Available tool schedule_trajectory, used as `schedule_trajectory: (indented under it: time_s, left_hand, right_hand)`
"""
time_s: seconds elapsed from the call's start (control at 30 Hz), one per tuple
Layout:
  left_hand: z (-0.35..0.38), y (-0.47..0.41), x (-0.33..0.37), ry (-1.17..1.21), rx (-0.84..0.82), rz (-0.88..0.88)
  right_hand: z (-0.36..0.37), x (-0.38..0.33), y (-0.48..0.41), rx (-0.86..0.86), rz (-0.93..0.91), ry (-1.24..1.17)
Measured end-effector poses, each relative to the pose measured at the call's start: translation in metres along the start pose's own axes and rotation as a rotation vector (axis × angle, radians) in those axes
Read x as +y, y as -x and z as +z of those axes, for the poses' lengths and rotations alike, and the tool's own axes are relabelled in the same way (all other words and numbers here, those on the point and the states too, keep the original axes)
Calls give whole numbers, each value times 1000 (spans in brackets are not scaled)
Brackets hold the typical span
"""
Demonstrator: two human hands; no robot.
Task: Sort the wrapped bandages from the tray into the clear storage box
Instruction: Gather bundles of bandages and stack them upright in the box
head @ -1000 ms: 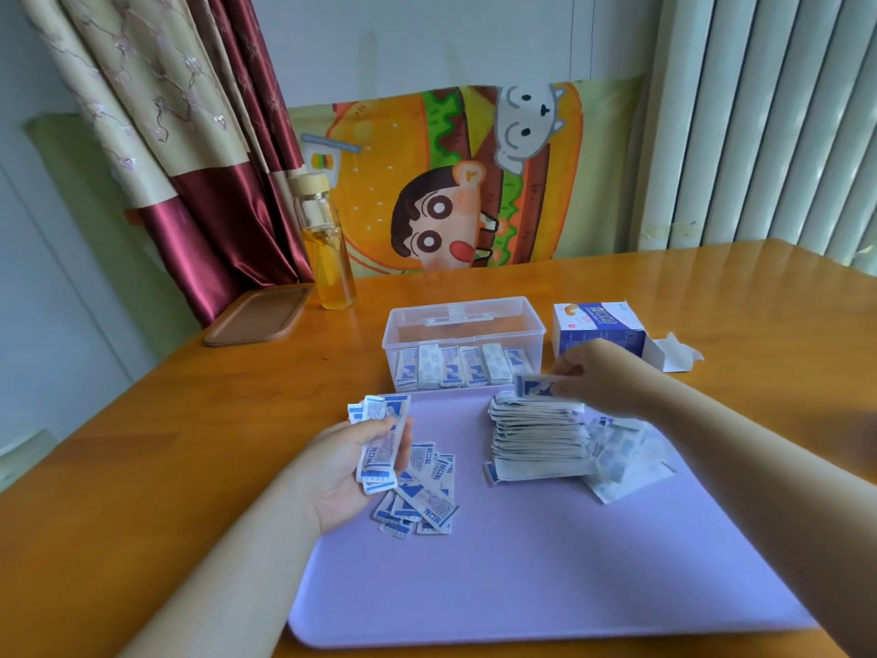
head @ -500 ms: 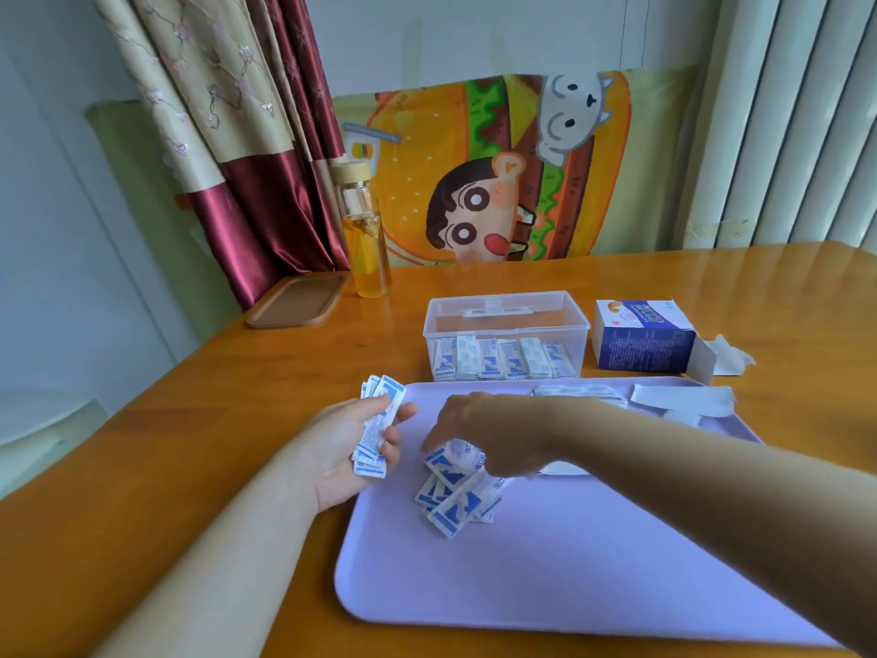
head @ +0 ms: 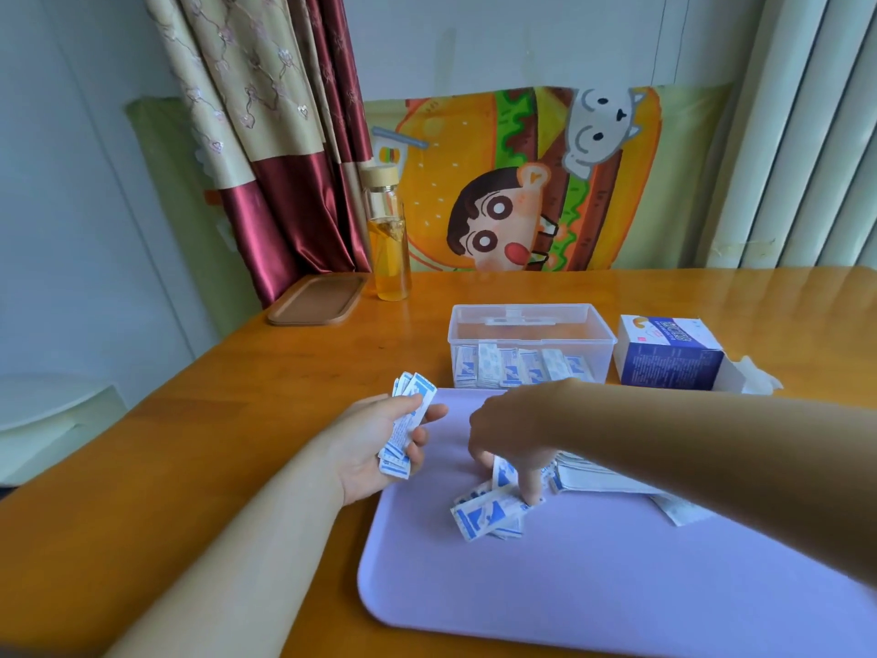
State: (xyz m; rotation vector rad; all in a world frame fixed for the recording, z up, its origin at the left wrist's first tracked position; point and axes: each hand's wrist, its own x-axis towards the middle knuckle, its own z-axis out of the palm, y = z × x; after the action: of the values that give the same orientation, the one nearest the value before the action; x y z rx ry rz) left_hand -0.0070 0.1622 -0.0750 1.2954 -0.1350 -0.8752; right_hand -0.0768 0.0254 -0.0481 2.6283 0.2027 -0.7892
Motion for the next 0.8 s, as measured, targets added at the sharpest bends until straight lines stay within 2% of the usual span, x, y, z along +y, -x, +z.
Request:
schedule_trajectory:
  time_s: [0.17,0.27,0.4,0.63,0.8]
  left_hand:
    - [-3,-1,0,-112,15,30]
    - [-3,-3,-3,-413,39,87]
    - [1,-7,-7,-762,-21,107]
    - [6,-20,-7,-909,-101,85]
    - [12,-33,-9,-917,-116,-21]
  right_hand:
    - [5,4,6,-2,16,-246]
    - [8,4,4,-19,5,-240]
    - [13,4,1,1,-10,-247]
    - [33,-2,8,521,57,-529]
    - [61,-8,5,726,222,-683]
